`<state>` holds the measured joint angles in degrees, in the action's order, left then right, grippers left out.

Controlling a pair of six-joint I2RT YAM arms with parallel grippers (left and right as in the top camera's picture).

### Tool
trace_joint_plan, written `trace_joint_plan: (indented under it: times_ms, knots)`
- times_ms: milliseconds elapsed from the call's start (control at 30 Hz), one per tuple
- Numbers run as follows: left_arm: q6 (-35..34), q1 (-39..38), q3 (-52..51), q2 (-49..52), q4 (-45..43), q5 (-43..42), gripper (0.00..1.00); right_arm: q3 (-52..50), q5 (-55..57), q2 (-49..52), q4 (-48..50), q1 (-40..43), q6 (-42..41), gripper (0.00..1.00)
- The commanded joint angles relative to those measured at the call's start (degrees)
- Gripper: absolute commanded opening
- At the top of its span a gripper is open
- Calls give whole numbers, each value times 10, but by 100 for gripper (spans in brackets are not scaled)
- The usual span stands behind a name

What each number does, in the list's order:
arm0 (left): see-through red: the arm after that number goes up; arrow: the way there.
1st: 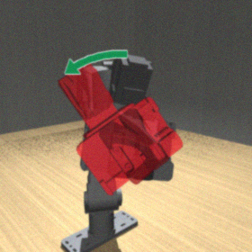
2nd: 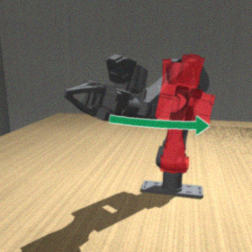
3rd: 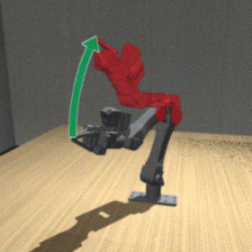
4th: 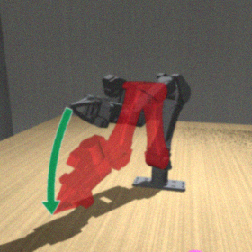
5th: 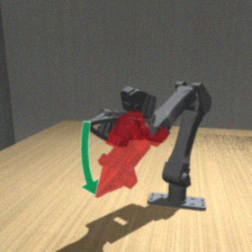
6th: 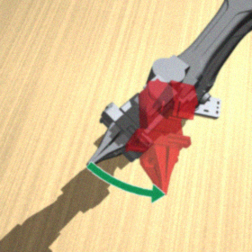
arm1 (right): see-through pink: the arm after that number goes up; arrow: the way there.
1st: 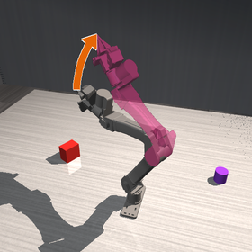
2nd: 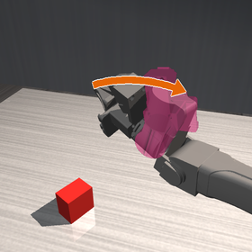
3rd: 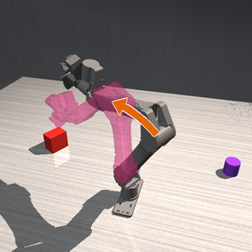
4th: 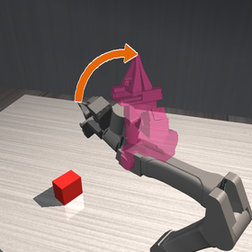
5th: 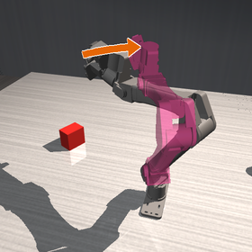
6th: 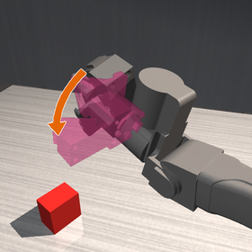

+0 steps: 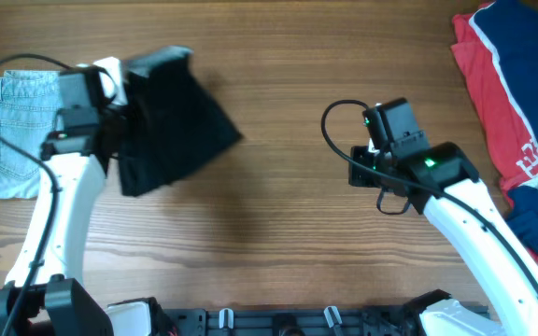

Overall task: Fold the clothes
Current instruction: 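Place the black shorts on top of the denim shorts and release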

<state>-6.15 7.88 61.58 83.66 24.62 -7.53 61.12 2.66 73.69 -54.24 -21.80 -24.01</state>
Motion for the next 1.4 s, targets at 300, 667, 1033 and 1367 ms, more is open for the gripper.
trace_joint_plan:
  times_ms: [300, 667, 1033, 1367]
  knots:
    - [98, 150, 25, 24, -191, 72, 4, 8, 24, -12, -20, 1, 0, 13]
    - [87, 237, 26, 95, -225, 71, 4, 8, 24, -12, -20, 1, 0, 13]
    - [88, 251, 123, 97, -227, 85, 4, 8, 26, -12, -21, 1, 0, 13]
    - [87, 290, 123, 194, -137, 103, 4, 8, 30, -12, -28, 1, 0, 13]
